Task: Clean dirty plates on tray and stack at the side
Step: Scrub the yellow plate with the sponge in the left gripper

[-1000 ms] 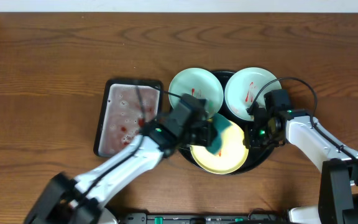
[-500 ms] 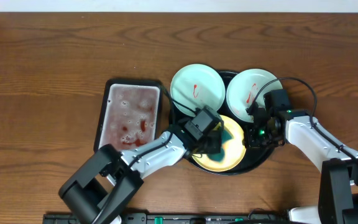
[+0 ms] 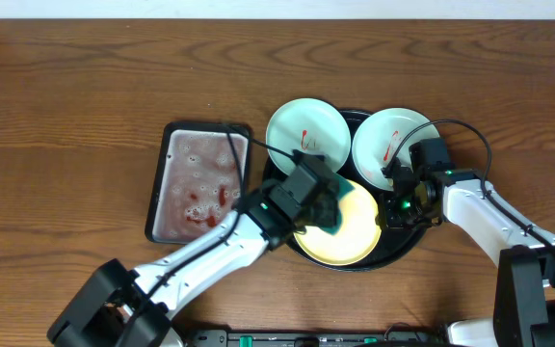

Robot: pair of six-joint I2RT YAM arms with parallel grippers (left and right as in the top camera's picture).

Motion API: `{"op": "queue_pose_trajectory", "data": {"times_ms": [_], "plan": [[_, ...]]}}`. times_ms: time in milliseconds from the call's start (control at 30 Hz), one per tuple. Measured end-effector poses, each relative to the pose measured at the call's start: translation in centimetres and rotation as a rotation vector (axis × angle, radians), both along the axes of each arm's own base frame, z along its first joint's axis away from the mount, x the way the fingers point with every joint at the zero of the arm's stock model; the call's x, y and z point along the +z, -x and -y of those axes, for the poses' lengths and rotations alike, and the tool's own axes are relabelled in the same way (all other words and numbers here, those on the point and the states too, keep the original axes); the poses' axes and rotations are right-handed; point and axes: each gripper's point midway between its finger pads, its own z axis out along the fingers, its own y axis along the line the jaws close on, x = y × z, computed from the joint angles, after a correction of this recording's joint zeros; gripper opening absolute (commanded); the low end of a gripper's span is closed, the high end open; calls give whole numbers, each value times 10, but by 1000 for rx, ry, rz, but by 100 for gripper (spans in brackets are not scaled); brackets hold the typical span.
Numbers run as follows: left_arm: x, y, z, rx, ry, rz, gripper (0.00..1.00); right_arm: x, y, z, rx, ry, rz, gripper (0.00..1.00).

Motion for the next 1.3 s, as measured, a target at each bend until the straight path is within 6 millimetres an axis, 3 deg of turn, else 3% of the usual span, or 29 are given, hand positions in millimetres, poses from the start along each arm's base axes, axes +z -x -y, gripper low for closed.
{"op": "queue_pose_trajectory", "data": {"times_ms": [167,333,533,767,933,1100,1200,1300], "plan": [[-19,9,31,-70,21,8,8,0,0,0,0,0,-1,1],[-64,9,30,-68,-42,-53,8,0,0,0,0,2,0,1],[-65,4,14,-32,-84,-76,8,0,1,0,0,-1,-4,1],[-49,-13,-27,58,-140,-60,8,0,1,-1,0,-3,-3,1],[-21,-10,-11,23,-72,0,8,0,1,-1,0,-3,-3,1],[-16,10,22,-72,-22,28,8,0,1,0,0,-3,-3,1],[-26,17,38,-109,-11,32,8,0,1,0,1,-3,-3,1],[-49,20,39,-112,-45,-3,8,0,1,0,1,-3,-3,1]]}}
